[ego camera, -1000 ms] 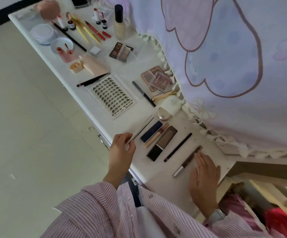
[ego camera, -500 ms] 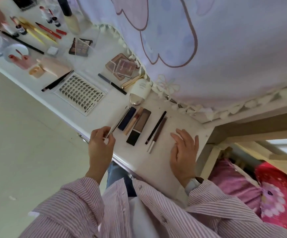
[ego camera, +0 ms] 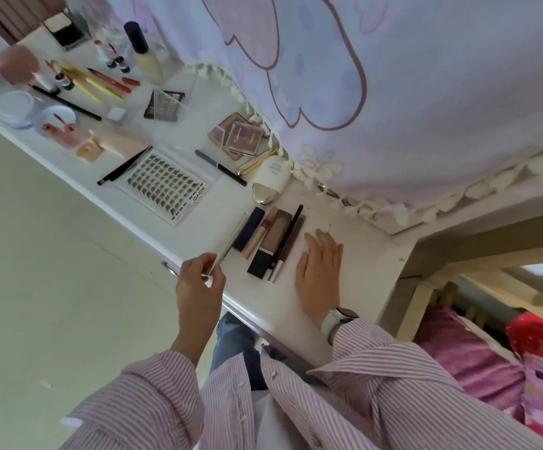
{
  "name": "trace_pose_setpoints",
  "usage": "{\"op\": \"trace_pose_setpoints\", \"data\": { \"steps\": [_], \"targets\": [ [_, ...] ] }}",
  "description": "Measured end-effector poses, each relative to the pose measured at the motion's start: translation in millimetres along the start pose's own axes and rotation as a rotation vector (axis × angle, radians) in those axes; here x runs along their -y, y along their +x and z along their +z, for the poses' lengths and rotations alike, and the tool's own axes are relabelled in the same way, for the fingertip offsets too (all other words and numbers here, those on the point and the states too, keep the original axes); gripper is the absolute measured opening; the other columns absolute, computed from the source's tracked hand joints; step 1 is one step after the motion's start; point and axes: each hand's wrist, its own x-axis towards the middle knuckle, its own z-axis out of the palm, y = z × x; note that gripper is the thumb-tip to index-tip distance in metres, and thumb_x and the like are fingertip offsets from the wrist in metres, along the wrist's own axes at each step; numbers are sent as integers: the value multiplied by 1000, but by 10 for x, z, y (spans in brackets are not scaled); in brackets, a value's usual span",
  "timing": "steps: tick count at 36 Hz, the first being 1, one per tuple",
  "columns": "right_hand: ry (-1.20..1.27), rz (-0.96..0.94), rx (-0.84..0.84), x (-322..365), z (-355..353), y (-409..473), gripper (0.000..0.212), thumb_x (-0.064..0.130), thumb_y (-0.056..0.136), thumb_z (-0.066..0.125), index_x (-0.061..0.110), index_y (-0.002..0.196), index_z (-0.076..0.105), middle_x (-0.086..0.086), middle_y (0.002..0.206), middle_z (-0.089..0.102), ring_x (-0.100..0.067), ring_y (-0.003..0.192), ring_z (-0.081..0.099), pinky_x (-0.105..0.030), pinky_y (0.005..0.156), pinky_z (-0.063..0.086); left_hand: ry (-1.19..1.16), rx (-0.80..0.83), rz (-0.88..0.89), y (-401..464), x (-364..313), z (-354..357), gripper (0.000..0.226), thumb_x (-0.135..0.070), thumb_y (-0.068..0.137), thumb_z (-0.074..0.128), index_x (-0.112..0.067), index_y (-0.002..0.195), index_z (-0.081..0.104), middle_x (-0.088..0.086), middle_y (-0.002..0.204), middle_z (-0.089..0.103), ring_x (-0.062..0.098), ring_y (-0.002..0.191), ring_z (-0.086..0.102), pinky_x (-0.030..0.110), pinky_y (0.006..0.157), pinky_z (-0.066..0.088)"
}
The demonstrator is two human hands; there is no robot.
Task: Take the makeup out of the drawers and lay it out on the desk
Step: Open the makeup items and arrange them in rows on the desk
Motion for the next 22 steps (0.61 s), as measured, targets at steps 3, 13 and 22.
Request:
{"op": "trace_pose_setpoints", "data": {
  "steps": [3, 13, 22],
  "targets": [
    [24, 65, 52, 119, 64, 90, 40, 15, 90, 28, 1, 120, 50, -23, 127, 51, -34, 124, 40, -58, 107, 24, -9, -2, -10, -12, -25, -11, 19, -2, 87, 57, -3, 106, 63, 7, 99, 57, 17, 81, 54, 23, 74, 40],
    [302, 151, 126, 331, -294, 30, 47, 6, 96, 37, 8, 142, 30, -11, 150, 18, -20, 140, 13, -25, 112, 13, -181, -10, -204, 0, -76, -86, 20, -9, 89, 57, -10, 108, 64, 0, 98, 60, 4, 81, 56, 12, 72, 41],
    [408, 187, 175, 391, -532, -76, 43, 5, 94, 41, 11, 136, 37, -4, 142, 30, -17, 134, 31, -38, 113, 28, -496, 83, -416, -33, -110, -169, 20, -11, 91, 56, -10, 109, 63, -1, 85, 65, 8, 75, 60, 18, 70, 48]
  ]
}}
